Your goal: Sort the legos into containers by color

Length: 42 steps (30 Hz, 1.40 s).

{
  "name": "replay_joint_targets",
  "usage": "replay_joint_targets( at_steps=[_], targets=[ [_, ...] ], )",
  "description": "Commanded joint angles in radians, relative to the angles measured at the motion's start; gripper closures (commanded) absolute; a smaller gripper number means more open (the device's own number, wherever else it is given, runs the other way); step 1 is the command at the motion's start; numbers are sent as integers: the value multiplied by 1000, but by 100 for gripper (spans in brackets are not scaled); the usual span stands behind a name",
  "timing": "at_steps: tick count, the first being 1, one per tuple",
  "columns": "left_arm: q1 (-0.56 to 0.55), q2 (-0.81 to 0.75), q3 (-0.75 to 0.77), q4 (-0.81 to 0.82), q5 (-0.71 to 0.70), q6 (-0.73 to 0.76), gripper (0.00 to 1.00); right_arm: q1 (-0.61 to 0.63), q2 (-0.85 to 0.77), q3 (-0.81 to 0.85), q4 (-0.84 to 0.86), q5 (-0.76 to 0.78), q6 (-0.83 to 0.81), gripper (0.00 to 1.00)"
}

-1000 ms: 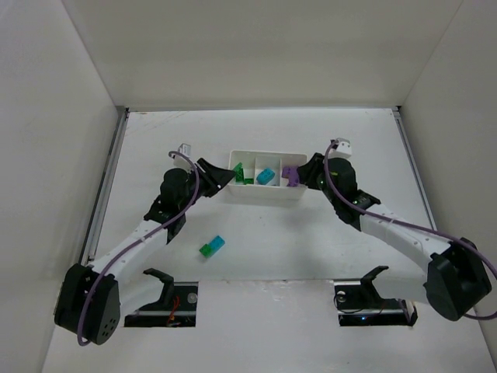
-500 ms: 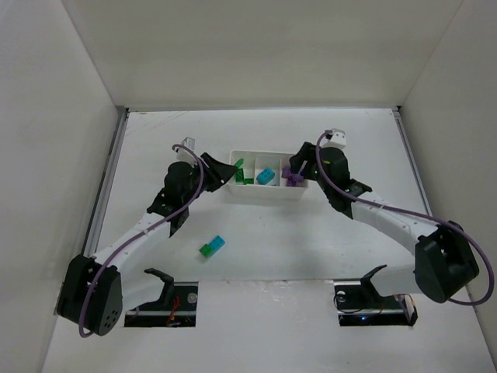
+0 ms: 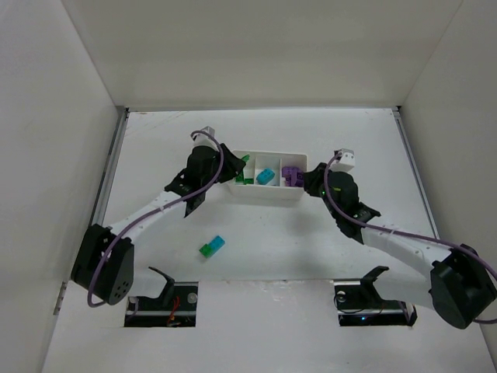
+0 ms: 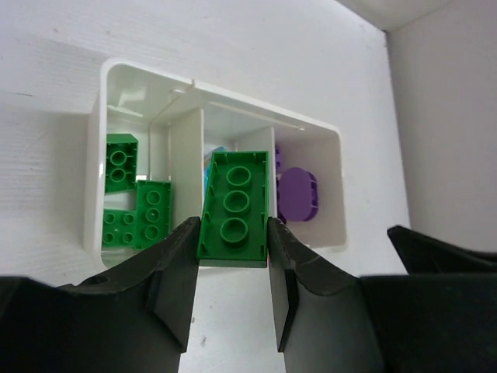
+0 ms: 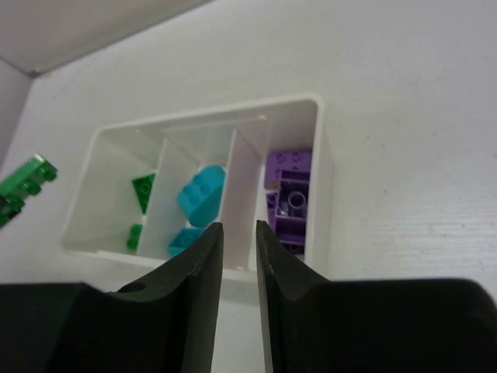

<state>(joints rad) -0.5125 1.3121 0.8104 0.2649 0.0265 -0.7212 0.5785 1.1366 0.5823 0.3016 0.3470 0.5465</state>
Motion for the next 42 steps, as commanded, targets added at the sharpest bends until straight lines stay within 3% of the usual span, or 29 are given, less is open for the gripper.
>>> replay_joint_targets(
  at_steps=[1, 9, 16, 19, 23, 27, 29, 32, 35, 42],
  targets=[
    [-16, 59, 79, -56, -79, 49, 78, 31, 2, -36, 117, 66, -8, 71],
    [-53, 220, 199, -135, -177, 91, 75, 112, -44, -65, 169, 104, -42, 60],
    [-76, 260, 253, -148, -229, 106, 51, 171, -74, -55, 153, 93, -63, 40],
    [-77, 221, 253, -147, -231, 111, 46, 223, -75, -39, 130, 84, -91, 34],
    [-70, 112, 205, -142, -231, 91, 44, 318, -32, 4, 79, 2, -129, 39],
    [-44, -51, 107, -142, -231, 48, 44, 442, 75, 71, 48, -110, -146, 59],
    [-21, -143, 44, -156, -231, 20, 44, 506, 142, 114, 42, -138, -148, 61],
    [21, -279, -57, -203, -226, -30, 44, 609, 244, 178, 41, -157, -175, 54],
    [77, -393, -146, -288, -226, -76, 45, 686, 340, 243, 34, -148, -192, 35],
    [211, -605, -303, -446, -209, -118, 45, 752, 531, 364, 1, -125, -195, 28]
  ],
)
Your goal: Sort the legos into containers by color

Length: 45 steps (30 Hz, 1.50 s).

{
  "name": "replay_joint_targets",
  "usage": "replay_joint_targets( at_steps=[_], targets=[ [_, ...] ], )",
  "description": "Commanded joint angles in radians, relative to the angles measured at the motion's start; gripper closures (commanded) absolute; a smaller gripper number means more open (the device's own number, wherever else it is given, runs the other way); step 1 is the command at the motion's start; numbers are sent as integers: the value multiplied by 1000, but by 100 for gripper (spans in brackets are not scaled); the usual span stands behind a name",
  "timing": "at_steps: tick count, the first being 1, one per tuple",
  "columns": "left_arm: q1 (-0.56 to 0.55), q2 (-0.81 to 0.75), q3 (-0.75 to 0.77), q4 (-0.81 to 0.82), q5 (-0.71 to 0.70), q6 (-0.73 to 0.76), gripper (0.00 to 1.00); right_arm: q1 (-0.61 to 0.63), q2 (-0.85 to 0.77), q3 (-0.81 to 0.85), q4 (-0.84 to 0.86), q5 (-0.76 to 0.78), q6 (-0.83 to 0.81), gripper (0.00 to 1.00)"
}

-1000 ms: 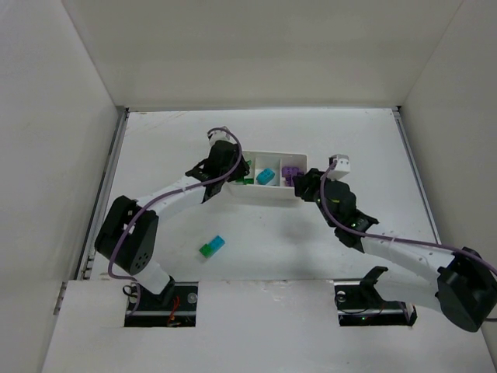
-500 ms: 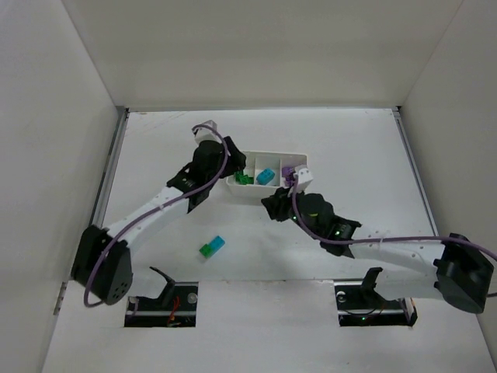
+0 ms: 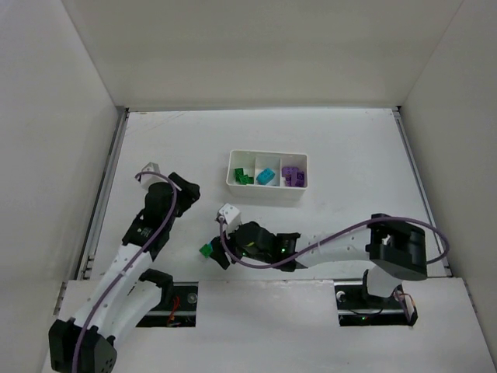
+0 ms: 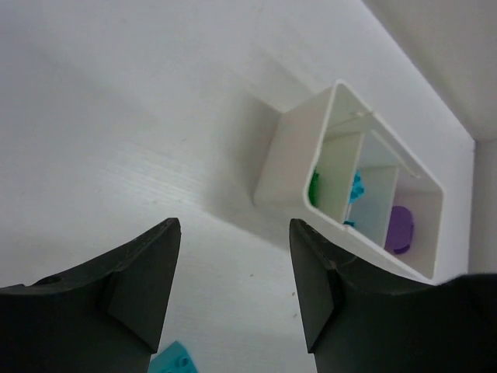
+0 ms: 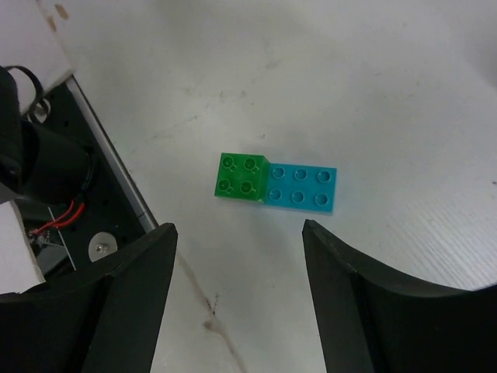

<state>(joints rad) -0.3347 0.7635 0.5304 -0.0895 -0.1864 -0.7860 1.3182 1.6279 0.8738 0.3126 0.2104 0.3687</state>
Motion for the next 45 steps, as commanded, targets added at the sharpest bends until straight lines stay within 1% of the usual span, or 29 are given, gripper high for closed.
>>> replay_joint_targets(
  at_steps=[1, 6, 9, 14, 20, 27, 33, 39, 42, 45],
  targets=[
    [45, -73, -36, -102, 7, -53, 45, 19, 59, 88, -20, 20, -20, 28],
    [84, -116, -95, -116, 22, -58, 45, 23, 141, 157, -52, 86, -48, 28],
    [90, -133, -131, -102, 24, -64, 45, 23, 177, 195, -73, 81, -62, 28],
    [102, -165, -144, -105, 33, -59, 46, 45, 202, 241, -89, 76, -77, 28],
    [116, -173, -150, -98, 44, -52, 46, 51, 269, 301, -132, 95, -77, 27],
    [122, -188, -164, -89, 53, -45, 46, 55, 286, 297, -139, 201, -86, 31],
    [127, -167, -170, -64, 64, -44, 46, 58, 311, 303, -135, 207, -97, 37],
    [132, -173, -179, -56, 64, -44, 46, 75, 319, 314, -139, 213, -114, 38],
    [135, -170, -184, -53, 65, -48, 46, 86, 326, 324, -145, 222, -140, 41],
    [135, -162, -181, -50, 73, -44, 46, 100, 334, 341, -156, 236, -148, 49]
  ],
)
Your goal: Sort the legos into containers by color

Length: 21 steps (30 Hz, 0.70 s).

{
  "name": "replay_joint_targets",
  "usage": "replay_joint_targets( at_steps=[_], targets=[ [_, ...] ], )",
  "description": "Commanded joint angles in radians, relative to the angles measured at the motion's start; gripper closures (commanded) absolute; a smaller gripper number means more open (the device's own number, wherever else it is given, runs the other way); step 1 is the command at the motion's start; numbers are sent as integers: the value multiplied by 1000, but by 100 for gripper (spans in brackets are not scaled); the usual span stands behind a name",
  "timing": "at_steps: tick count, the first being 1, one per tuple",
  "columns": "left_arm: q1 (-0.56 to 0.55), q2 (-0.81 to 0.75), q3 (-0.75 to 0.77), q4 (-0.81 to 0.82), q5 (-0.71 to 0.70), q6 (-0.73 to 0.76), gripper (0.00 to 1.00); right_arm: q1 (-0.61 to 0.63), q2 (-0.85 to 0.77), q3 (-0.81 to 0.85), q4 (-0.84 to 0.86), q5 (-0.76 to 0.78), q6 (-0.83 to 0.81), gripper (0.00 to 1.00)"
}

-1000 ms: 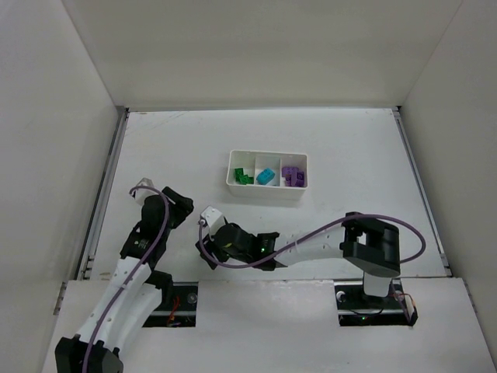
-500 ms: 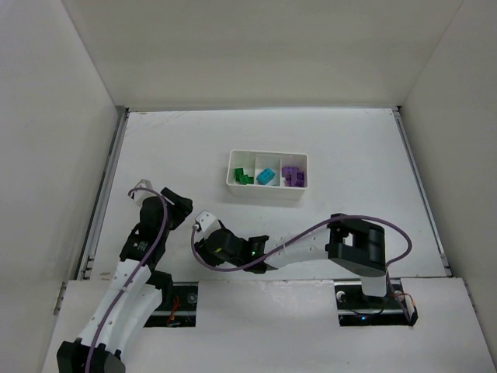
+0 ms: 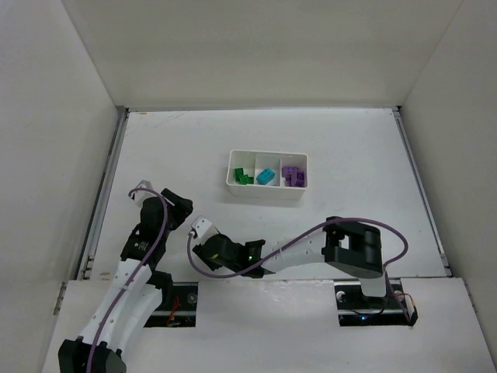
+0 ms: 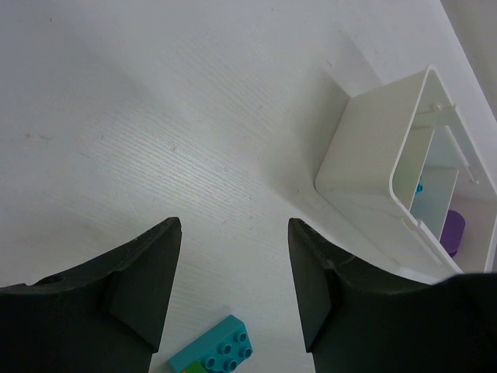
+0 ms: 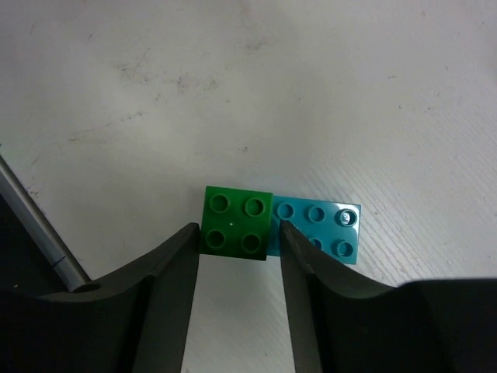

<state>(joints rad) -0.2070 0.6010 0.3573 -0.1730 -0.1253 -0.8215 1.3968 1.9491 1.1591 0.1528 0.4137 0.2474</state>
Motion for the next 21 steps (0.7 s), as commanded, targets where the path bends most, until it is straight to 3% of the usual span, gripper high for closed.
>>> replay_joint_targets(
  at_steps=[1, 5, 12, 17, 21],
  targets=[
    [7, -1, -12, 36, 12, -8, 46, 21, 17, 59, 4, 34, -31, 52],
    [11, 3, -12, 38, 21, -7, 46, 21, 2, 50, 13, 54, -16, 64],
    [8, 14, -14, 66, 104, -18, 44, -32, -240, -102, 99, 25, 50, 67],
    [-12, 25, -29, 157, 211, -73, 43, -152, -439, -261, 217, -174, 142, 67],
    [-56, 83, -44, 268, 343, -103, 43, -201, -484, -328, 246, -354, 121, 66]
  ],
)
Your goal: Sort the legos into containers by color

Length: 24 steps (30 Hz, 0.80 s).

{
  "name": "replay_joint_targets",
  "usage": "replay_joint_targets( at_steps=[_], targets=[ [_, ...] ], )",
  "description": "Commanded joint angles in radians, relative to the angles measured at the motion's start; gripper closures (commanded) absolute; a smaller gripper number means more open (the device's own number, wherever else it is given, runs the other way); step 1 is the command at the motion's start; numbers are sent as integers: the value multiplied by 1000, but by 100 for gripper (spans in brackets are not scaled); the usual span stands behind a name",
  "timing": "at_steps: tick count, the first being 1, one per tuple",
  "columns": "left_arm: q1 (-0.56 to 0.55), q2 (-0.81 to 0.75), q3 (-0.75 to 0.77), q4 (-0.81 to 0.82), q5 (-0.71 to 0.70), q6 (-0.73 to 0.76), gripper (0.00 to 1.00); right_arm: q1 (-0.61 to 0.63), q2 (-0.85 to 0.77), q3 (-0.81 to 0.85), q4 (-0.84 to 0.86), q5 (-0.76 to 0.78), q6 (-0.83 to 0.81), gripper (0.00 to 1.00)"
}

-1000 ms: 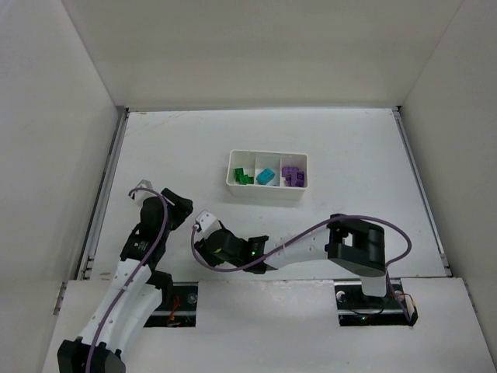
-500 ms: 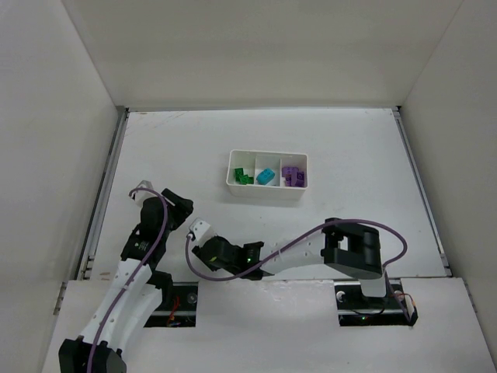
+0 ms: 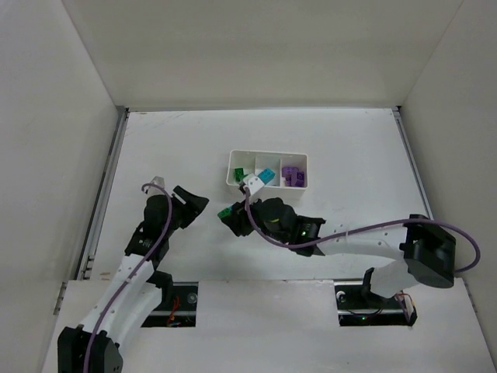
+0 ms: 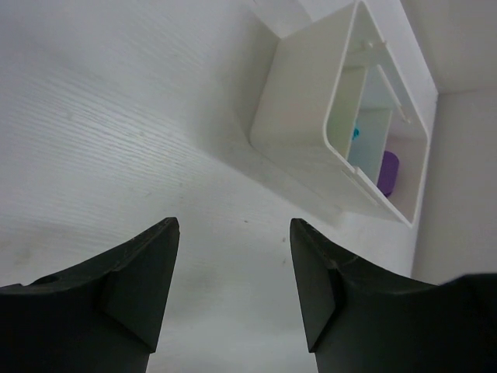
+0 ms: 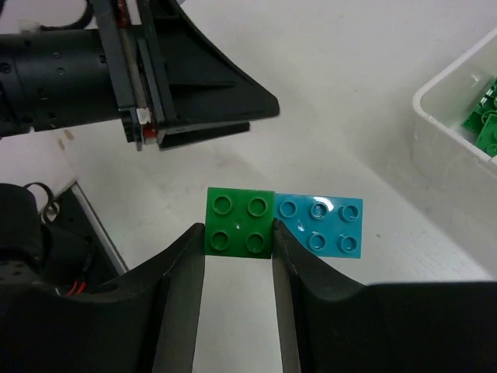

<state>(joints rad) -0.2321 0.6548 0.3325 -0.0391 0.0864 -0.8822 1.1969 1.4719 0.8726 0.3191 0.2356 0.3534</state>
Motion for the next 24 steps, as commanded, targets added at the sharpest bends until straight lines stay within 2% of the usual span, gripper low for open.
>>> replay_joint_targets(
  at_steps=[1, 5, 12, 19, 24],
  targets=[
    [-46, 51, -21, 162, 169, -46, 44, 2, -10, -49, 63, -177, 0, 66],
    [-111, 121, -27, 223, 292, -32, 44, 6, -10, -66, 3, -180, -48, 67],
    [-221, 164, -35, 252, 325, -49, 49, 20, -42, -86, -66, -219, -93, 67],
    [-336, 308, -18, 271, 363, -60, 57, 28, -50, -63, -135, -249, -134, 67],
    [-367, 351, -20, 284, 378, -72, 57, 28, -68, -72, -150, -254, -140, 67]
  ],
)
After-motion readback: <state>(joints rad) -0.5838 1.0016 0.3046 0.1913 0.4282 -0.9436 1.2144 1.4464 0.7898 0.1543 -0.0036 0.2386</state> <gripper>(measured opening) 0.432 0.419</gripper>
